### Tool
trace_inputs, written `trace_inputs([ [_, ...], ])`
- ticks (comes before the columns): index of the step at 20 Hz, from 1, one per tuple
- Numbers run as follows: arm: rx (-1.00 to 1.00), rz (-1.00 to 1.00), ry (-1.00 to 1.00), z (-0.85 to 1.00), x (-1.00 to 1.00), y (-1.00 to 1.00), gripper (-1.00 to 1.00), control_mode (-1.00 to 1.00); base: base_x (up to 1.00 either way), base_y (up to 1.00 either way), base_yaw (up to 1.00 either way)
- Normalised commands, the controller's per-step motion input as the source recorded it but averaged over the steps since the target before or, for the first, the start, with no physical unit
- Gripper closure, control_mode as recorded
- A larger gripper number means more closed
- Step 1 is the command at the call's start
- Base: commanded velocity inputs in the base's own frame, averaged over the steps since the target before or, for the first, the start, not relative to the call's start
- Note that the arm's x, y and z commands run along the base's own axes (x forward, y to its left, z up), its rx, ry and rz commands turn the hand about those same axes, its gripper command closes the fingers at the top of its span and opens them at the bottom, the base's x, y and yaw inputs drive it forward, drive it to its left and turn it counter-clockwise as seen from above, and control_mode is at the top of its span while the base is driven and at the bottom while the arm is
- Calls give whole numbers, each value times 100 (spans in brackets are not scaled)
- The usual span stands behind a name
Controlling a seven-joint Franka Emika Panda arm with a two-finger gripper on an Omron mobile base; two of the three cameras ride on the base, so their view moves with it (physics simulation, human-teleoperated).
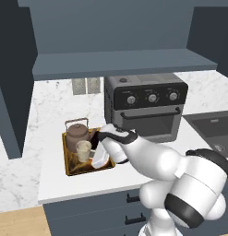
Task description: Pick the kettle from the counter and place it on the tray. Then pick the mug from the cabinet and place it on the tray. Then close the cabinet doors.
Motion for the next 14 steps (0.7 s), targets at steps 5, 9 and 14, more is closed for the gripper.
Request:
trace_inputs([
  [5, 0, 0, 0, -27, 10, 0, 100, -100, 0, 0, 0],
  [9, 0, 0, 0, -24, 1, 0, 100, -100, 0, 0, 0],
  [14, 0, 0, 0, -22, 0, 1, 100, -100, 0, 0, 0],
])
